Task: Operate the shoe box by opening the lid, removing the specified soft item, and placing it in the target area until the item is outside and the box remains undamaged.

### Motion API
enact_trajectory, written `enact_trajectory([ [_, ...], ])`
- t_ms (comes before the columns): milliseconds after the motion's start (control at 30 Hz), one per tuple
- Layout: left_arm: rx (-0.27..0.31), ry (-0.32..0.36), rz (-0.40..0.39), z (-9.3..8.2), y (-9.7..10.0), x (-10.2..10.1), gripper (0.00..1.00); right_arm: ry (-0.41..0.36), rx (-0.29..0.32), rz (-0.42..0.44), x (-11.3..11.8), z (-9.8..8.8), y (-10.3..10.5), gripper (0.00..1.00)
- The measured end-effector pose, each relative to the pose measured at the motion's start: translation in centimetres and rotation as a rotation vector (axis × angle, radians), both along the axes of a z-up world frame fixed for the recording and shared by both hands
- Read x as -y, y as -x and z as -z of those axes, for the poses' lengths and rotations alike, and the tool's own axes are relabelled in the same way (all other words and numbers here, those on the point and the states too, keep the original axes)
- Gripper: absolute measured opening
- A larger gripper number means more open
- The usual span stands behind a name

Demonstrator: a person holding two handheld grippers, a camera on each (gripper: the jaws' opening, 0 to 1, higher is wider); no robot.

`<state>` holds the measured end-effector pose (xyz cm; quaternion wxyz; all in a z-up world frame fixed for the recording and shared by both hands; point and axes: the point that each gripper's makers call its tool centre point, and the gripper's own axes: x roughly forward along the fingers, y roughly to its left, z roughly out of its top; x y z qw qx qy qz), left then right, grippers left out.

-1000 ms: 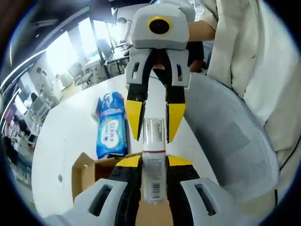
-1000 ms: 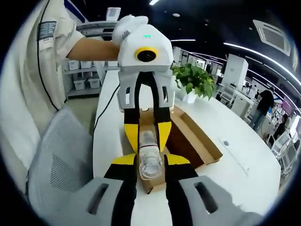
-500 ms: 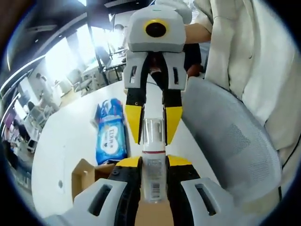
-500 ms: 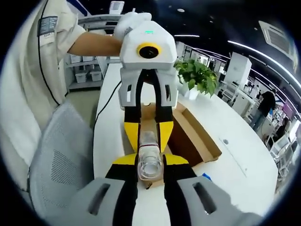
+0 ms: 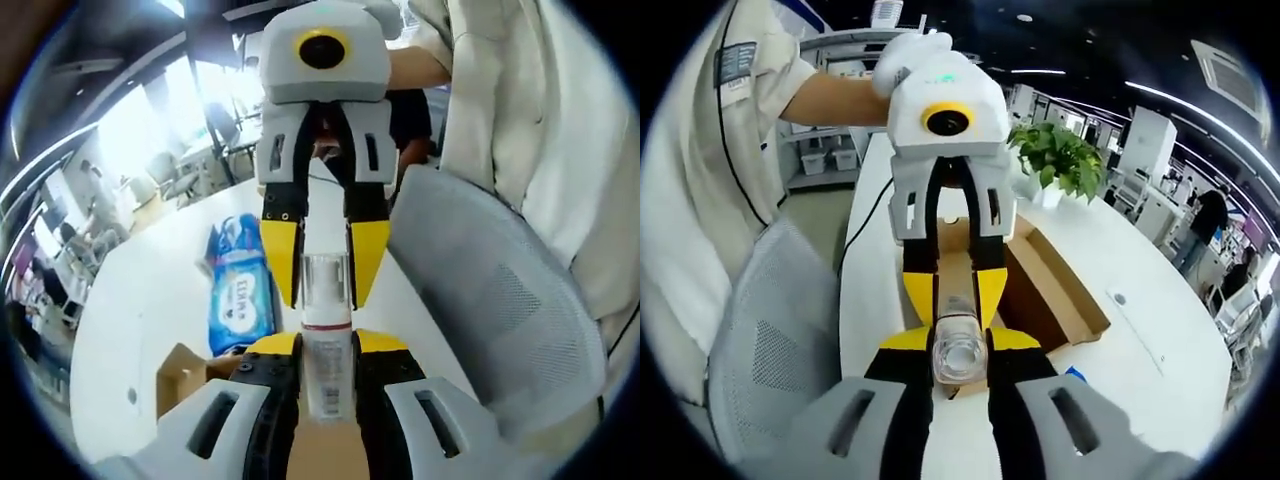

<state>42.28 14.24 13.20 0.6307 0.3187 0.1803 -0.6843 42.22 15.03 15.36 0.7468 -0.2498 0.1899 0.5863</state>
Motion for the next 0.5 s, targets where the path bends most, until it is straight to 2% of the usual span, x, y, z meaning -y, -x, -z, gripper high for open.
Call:
enact_trajectory([
  [500, 0.002, 0.021, -0.008, 0.07, -0.37, 0.61, 0.18, 0.039, 0.003, -0.029, 0.50, -0.10, -0.18, 0.16],
])
